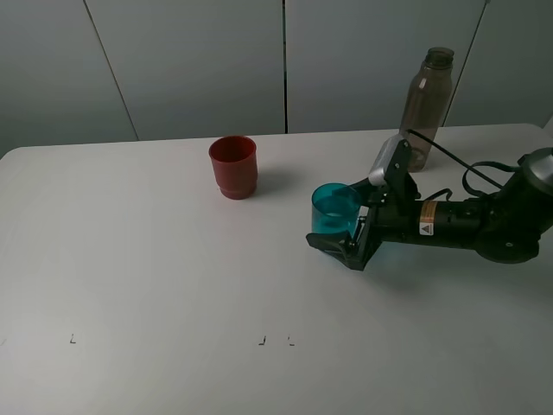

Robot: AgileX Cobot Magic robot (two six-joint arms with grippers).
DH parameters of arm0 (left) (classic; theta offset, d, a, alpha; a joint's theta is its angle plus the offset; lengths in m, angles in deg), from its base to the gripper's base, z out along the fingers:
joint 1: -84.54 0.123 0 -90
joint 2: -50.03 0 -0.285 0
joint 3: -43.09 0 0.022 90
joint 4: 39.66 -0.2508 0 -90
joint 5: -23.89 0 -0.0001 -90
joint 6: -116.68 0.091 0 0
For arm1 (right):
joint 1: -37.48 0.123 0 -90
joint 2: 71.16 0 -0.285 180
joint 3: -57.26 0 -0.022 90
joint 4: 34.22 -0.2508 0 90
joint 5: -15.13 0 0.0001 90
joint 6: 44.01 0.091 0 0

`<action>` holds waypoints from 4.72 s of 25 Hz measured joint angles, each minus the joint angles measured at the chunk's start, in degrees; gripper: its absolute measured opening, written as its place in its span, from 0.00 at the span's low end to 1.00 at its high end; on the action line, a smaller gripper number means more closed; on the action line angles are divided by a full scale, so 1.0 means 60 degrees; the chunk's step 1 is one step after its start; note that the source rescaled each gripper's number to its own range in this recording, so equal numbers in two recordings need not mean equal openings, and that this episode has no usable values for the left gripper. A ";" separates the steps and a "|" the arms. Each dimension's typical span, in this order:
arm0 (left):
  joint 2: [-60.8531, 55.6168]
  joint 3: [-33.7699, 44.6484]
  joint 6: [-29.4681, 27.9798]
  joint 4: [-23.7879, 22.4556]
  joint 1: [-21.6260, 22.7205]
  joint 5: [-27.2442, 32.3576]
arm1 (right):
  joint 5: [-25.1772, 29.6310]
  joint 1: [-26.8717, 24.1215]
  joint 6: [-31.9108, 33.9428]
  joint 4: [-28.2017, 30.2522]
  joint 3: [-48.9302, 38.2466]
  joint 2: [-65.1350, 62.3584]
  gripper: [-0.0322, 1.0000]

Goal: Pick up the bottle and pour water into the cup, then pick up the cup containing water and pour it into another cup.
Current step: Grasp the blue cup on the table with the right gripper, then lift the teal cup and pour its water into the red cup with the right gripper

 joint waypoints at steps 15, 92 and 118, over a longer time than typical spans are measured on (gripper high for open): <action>0.0000 0.0000 -0.0065 0.0000 0.0000 0.0000 | -0.0139 0.0101 0.0301 -0.0019 0.0261 0.0000 1.00; 0.0000 0.0000 -0.0065 0.0000 0.0000 0.0000 | 0.4715 0.1476 0.4793 -0.0995 0.3849 -0.2104 0.11; 0.0000 0.0000 -0.0065 0.0000 0.0000 0.0000 | 0.7816 0.2693 0.5739 -0.0995 0.8382 0.0105 0.11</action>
